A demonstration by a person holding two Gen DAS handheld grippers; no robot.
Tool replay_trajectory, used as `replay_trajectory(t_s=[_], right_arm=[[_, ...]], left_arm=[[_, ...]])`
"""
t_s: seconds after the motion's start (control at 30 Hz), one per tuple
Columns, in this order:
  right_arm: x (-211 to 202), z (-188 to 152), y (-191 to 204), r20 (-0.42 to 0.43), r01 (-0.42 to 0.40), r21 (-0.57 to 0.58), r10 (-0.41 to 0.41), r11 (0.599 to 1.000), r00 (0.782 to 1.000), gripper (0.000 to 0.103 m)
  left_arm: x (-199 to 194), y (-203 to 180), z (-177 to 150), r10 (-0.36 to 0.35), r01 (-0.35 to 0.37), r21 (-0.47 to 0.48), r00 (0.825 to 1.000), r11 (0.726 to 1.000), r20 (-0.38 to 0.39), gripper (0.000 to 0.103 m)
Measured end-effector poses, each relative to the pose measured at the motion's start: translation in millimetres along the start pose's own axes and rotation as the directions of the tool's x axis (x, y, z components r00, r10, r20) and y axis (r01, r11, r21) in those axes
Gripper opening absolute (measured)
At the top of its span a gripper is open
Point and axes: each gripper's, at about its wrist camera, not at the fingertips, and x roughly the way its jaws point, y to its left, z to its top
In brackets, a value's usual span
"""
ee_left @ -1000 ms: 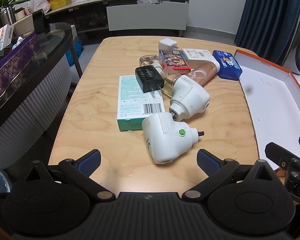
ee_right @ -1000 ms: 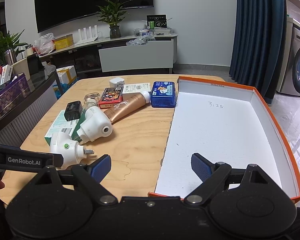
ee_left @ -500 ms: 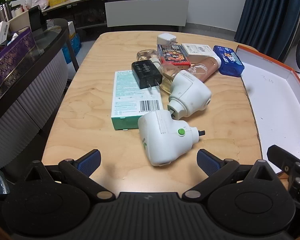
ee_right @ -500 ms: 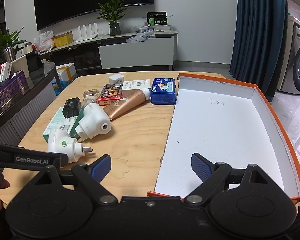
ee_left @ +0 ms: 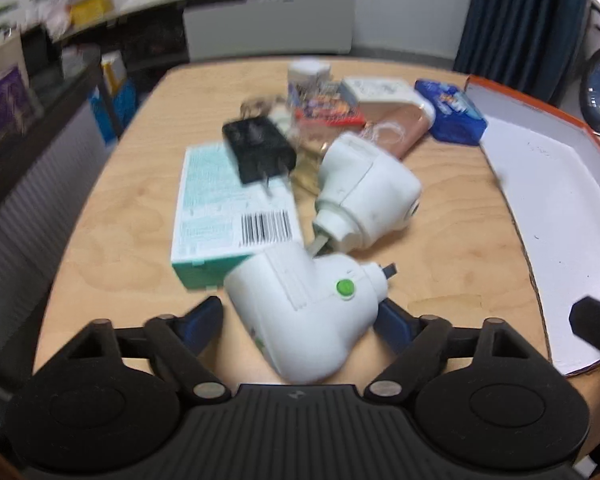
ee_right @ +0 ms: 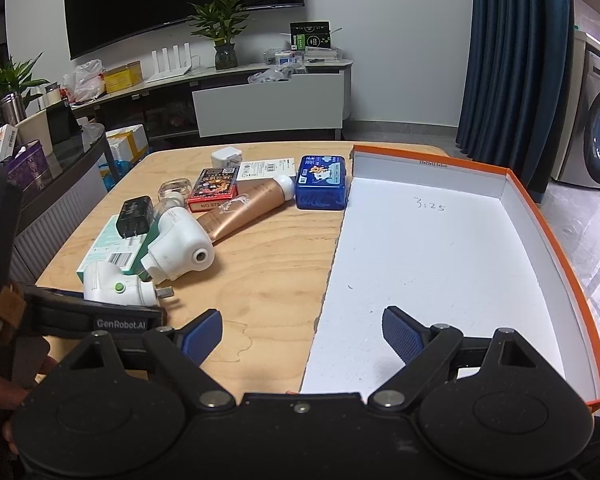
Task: Organize rigid objects
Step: 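Grasp the white diffuser with the left gripper while the right gripper grasps the glass-bottle diffuser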
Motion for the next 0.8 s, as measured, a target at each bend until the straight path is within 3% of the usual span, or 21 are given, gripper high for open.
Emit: replay_trajectory(t_s=[0.23, 0.37, 0.53, 0.8], right_arm=[[7.4, 11.1, 3.2, 0.000, -0.022, -0.022, 0.022, 1.000, 1.000, 0.102], [17.5, 34.4, 8.9, 0.019, -0.100, -0.060, 0.102, 0.993, 0.995, 0.102], [55.3, 66.4, 29.9, -0.035, -0.261, -0.038, 0.260, 0.965, 0.965, 0.102], [127.1, 89.6, 65.7, -0.170, -0.243, -0.040, 0.234, 0.969, 0.957, 0.102]], left_arm=[[-16.5, 3.1, -6.6, -0.054, 0.053, 0.017, 0.997, 0.998, 0.048, 0.074], [-36.8, 10.2, -10.8, -0.040, 0.040, 0.001, 0.995, 0.999, 0.086, 0.074], [-58.7, 32.3, -12.8, 0.000, 0.009, -0.070, 0.992, 0.998, 0.127, 0.074], [-66.1, 57.3, -7.3, 0.041, -0.022, -0.127, 0.988, 0.992, 0.148, 0.074]])
